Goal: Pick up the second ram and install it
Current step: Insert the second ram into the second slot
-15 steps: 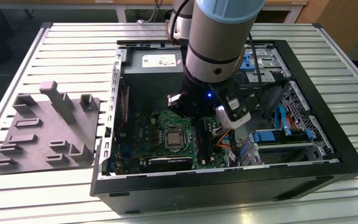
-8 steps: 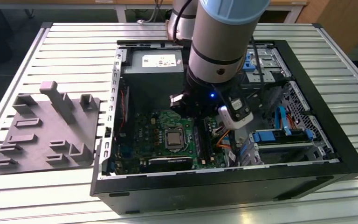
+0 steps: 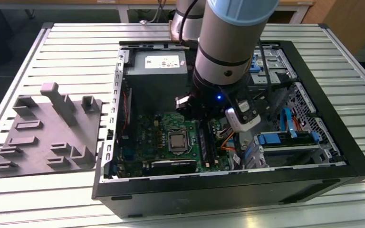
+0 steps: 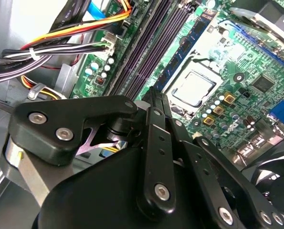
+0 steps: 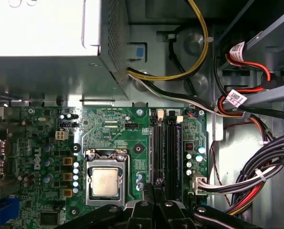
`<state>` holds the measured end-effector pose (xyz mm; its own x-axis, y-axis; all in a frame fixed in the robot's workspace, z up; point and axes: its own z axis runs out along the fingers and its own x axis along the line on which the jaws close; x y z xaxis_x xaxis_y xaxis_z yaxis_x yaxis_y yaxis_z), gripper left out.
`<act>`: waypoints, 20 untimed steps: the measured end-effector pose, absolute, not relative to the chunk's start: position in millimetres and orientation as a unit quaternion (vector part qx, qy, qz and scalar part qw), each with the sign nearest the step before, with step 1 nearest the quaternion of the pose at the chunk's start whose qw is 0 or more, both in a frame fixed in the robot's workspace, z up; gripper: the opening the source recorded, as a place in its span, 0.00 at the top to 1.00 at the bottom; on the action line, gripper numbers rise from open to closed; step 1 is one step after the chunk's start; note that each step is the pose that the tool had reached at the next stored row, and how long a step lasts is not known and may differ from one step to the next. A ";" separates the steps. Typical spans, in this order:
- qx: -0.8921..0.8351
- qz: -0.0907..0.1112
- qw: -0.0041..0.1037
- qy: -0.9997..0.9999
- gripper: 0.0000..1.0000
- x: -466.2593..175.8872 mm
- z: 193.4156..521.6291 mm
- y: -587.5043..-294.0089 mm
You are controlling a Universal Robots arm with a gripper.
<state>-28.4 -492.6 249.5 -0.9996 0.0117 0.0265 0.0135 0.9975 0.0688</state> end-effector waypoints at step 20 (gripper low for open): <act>-0.008 -0.034 0.013 -0.999 0.88 -24.3 246.0 -492.6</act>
<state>-24.3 -492.6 246.0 -0.9995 0.0142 0.0265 0.0160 0.9975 0.0687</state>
